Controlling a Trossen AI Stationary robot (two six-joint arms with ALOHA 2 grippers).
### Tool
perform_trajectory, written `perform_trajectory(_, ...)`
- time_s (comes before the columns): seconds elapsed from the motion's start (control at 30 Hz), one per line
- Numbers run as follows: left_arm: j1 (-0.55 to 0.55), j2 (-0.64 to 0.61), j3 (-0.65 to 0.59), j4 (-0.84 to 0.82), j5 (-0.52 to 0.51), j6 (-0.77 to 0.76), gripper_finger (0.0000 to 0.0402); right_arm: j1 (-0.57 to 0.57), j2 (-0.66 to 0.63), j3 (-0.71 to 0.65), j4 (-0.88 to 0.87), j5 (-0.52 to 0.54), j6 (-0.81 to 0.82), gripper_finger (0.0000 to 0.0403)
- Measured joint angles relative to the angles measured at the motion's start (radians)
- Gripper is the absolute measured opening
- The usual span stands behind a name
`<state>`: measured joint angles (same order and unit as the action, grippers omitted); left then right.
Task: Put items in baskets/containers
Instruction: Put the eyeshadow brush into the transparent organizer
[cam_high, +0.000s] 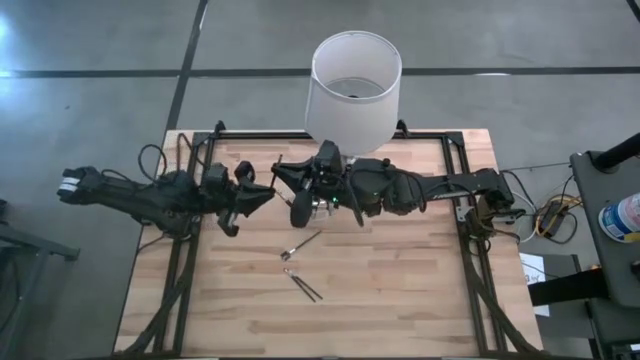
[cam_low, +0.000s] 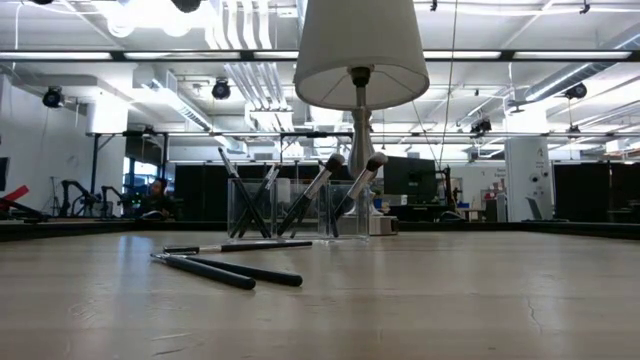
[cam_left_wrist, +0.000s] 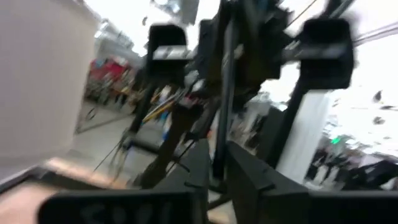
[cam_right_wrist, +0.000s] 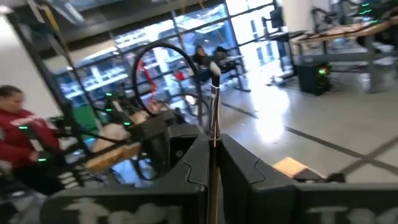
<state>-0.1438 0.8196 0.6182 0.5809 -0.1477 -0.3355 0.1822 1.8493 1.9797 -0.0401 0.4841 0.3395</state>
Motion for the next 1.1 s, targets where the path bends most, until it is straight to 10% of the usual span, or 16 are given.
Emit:
perform_trajectory(0.33,-0.004,-0.063,-0.002,-0.410,-0.138,0.020,0.0156,0.003,-0.004,0.000,-0.158,0.194,-0.033,0.0014)
perform_trajectory(0.63,-0.004,-0.192,-0.002,-0.985,-0.189,-0.081,0.0172,0.003,0.018,-0.056,-0.428,0.353,0.127,0.0014)
perform_trajectory(1.1,-0.009,-0.283,-0.090,-1.073,-0.208,-0.184,0.0172,0.001,0.099,-0.342,-0.414,0.513,0.615,0.0013)
